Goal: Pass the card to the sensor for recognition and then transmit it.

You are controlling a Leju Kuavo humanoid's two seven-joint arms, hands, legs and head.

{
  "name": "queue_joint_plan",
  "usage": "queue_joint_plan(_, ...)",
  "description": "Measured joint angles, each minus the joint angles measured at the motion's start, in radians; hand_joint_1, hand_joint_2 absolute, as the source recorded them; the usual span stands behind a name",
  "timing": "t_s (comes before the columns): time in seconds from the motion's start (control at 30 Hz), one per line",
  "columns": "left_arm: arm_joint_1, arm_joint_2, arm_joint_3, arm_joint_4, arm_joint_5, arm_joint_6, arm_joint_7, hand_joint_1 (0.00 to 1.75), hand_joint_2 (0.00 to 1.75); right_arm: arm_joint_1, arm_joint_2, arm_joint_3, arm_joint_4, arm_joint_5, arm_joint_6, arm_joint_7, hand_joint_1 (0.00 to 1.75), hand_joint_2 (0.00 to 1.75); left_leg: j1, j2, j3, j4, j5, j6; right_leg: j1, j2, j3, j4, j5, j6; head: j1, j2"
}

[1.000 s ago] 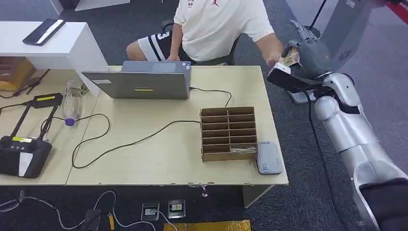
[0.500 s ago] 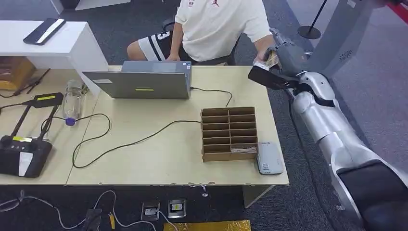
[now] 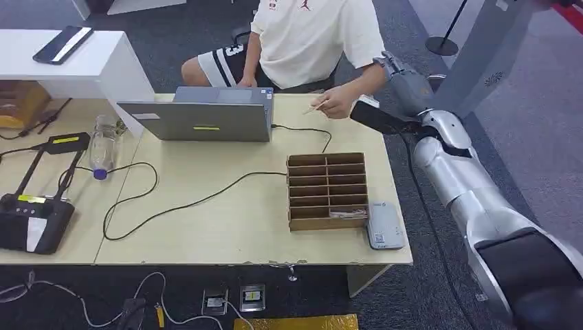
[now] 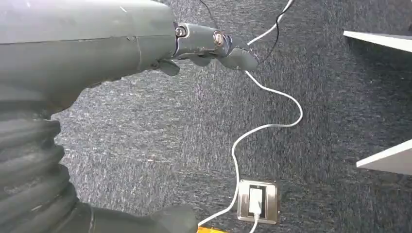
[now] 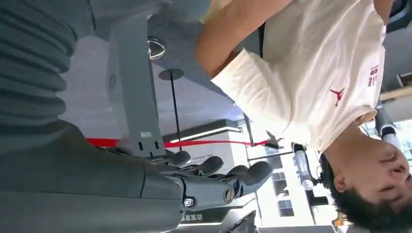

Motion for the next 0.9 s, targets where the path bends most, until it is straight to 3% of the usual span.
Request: queue_joint_plan(0.9, 0.000, 0.000, -0.005, -0.001, 0.000, 0.000, 0.000, 0.00, 1.75, -0.002, 0.007, 0.019, 0.031, 0.000, -0.001, 0.000, 0.00, 1.75, 0.000, 0.000, 0.000, 0.000, 0.000, 0.000, 0.000, 0.000, 0.000, 0.000, 0.000, 0.000, 0.000, 0.000)
